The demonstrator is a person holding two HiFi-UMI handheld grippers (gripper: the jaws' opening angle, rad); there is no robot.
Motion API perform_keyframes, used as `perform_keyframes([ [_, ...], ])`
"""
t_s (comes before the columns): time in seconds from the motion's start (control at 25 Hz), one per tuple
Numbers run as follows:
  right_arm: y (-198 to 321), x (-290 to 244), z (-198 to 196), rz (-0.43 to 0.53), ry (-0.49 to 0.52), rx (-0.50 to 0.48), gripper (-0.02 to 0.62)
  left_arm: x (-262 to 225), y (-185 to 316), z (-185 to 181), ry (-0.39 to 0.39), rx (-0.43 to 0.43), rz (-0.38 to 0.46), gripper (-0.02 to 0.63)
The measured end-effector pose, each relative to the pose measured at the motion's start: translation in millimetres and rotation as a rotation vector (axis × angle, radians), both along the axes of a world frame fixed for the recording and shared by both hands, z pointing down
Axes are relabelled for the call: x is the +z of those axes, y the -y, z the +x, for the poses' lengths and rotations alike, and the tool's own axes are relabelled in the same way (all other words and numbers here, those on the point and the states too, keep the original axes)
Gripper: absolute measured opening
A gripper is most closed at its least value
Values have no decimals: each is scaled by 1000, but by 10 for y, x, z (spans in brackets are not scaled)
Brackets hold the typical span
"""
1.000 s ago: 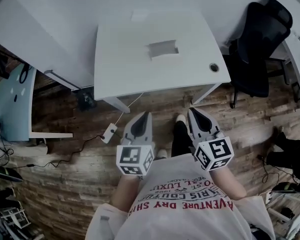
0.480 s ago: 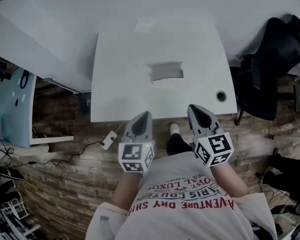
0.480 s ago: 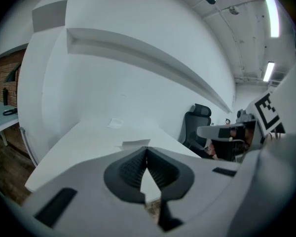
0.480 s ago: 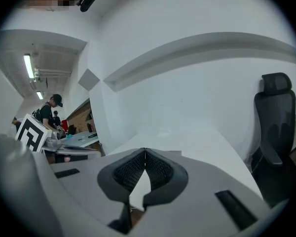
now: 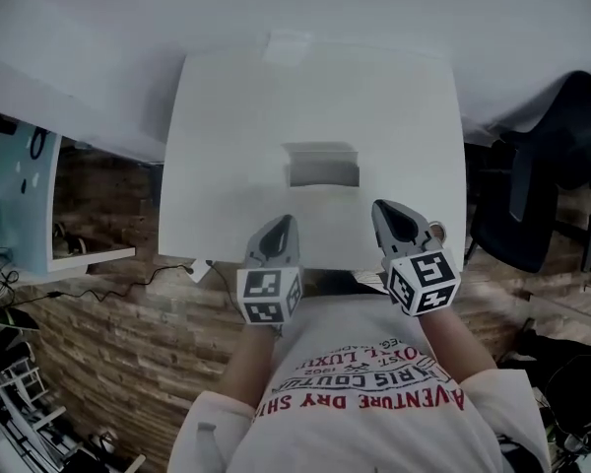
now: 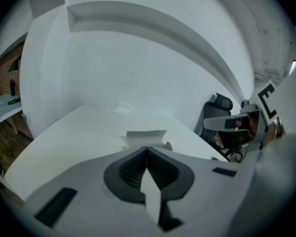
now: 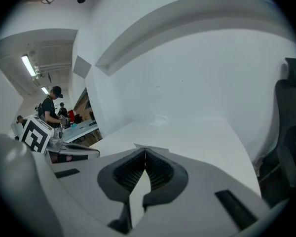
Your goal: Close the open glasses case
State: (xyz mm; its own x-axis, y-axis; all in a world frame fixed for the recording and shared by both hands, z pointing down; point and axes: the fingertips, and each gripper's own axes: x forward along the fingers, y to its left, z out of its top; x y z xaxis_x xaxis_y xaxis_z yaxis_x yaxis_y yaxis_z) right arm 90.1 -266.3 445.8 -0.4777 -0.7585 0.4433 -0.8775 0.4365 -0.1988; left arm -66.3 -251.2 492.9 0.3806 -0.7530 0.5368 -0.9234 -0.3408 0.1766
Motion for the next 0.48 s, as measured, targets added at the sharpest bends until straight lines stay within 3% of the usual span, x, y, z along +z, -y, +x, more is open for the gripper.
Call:
perform_keyframes([
  [0.48, 504, 487, -22, -102, 0, -63, 12, 750, 458, -16, 89, -40, -143, 5],
])
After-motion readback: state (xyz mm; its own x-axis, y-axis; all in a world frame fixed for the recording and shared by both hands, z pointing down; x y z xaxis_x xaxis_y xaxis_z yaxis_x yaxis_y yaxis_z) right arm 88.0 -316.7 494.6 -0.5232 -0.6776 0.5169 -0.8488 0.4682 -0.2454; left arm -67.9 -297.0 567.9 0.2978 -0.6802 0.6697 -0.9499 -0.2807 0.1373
